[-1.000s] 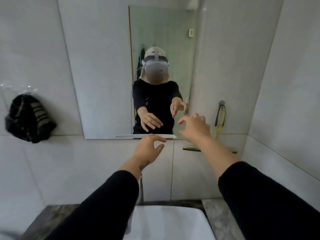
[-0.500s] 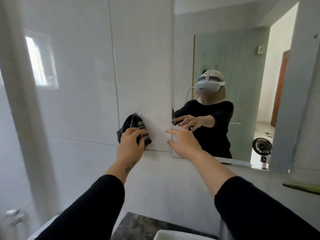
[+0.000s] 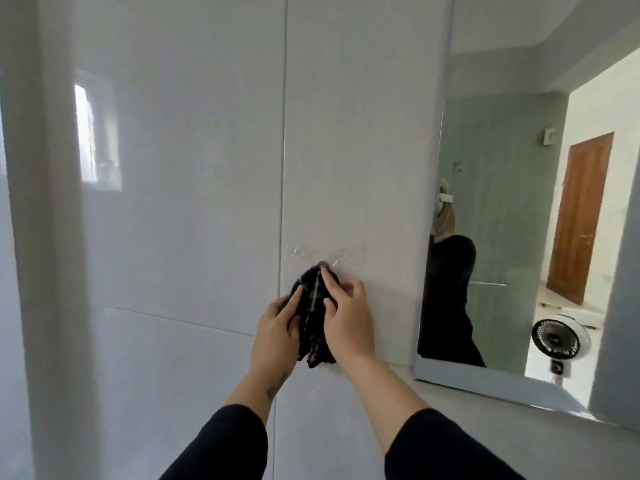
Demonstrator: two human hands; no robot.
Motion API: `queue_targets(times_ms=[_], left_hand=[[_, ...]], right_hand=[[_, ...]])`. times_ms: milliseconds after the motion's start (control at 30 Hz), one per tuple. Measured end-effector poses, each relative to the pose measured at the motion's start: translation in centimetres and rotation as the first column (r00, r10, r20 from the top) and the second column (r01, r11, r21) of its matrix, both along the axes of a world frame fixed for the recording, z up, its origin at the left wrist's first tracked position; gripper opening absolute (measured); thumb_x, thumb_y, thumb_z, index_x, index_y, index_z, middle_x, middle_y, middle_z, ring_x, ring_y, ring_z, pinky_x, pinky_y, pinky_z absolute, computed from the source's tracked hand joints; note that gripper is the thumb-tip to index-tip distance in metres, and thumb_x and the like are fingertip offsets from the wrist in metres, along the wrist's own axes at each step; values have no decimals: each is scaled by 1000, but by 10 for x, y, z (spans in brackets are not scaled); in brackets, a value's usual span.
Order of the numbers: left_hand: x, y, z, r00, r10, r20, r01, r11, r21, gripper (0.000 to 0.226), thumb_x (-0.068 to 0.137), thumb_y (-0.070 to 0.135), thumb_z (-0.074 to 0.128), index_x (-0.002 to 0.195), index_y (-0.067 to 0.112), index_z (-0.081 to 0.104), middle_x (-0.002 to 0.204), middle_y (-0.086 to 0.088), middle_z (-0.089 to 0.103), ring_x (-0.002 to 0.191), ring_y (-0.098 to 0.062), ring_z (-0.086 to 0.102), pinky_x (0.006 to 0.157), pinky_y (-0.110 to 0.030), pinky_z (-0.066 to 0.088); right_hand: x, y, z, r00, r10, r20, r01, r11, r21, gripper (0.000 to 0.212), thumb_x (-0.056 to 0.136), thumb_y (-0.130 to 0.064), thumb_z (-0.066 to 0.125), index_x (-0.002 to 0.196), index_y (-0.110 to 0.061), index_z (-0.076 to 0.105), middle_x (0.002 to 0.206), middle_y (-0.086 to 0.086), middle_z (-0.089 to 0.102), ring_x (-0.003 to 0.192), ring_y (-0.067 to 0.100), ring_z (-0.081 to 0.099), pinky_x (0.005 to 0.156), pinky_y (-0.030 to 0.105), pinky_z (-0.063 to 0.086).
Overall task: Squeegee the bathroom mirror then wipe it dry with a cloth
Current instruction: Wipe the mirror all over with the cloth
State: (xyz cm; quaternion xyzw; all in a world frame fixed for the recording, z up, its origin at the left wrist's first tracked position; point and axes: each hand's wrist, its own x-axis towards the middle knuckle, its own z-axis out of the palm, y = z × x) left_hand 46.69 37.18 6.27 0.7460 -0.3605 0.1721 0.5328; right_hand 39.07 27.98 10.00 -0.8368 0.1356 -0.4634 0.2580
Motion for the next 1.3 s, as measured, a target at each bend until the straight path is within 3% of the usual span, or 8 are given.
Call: queue_targets(times_ms=[100,200,300,400,633,967,1033,1300], left_hand=[[0,-1,-3,998,-68,-3,67,992,-111,54,94,6,46,136,41,42,113,8,48,94,-4,54,78,-16,48],[-2,-2,9,995,-97,-23,90,973,-214,41,95,4,46,122,33,55,97,6,50,76,-1,55,63,-8,44],[-2,3,23,994,50,100,-35,988,-148,44,93,4,47,125,34,56,95,14,46,88,-14,52,70,-12,43],[-10,10,44,947,147,285,-130,988,-77,57,88,-2,47,136,30,48,106,11,46,96,-16,46,73,-28,46],[-75,-4,122,888,173,425,-177,984,-29,49,96,32,40,144,25,33,132,5,37,115,-14,33,67,-28,43],[-149,-65,208,840,132,526,-129,991,-42,59,94,27,47,147,19,24,138,-2,30,119,-19,31,84,-32,45],[-159,-101,267,826,144,544,-136,989,-54,60,94,25,46,148,19,22,138,-2,29,120,-20,31,83,-31,44],[-145,-129,352,772,177,610,-110,983,-146,60,95,27,40,149,18,15,143,-7,24,126,-25,30,90,-38,42]], right_hand=[[7,-1,-1,998,-11,64,6,997,79,52,98,-5,39,139,-36,46,100,-2,38,85,12,48,87,15,39],[6,1,11,999,-37,38,31,988,154,58,94,1,34,137,-35,49,102,-1,39,93,14,47,92,16,37],[-4,1,31,991,-128,-32,128,992,-18,57,92,-1,36,138,-33,50,113,1,42,109,21,46,101,34,40],[-29,-1,60,983,-176,-60,155,952,-263,48,95,-12,39,140,-28,47,114,2,42,109,21,43,98,34,38],[-106,-25,124,912,-401,-81,299,789,-537,57,95,-52,37,148,-33,28,122,2,34,116,26,32,100,40,30],[-191,-85,201,816,-578,-15,399,581,-709,78,87,-67,39,151,-30,15,129,5,28,114,27,29,96,39,27],[-197,-117,264,798,-600,65,470,551,-690,78,87,-68,36,151,-29,14,130,5,27,114,28,29,94,40,28],[-174,-128,349,733,-659,168,583,481,-655,69,95,-52,31,153,-25,7,148,7,14,127,31,19,103,45,20]])
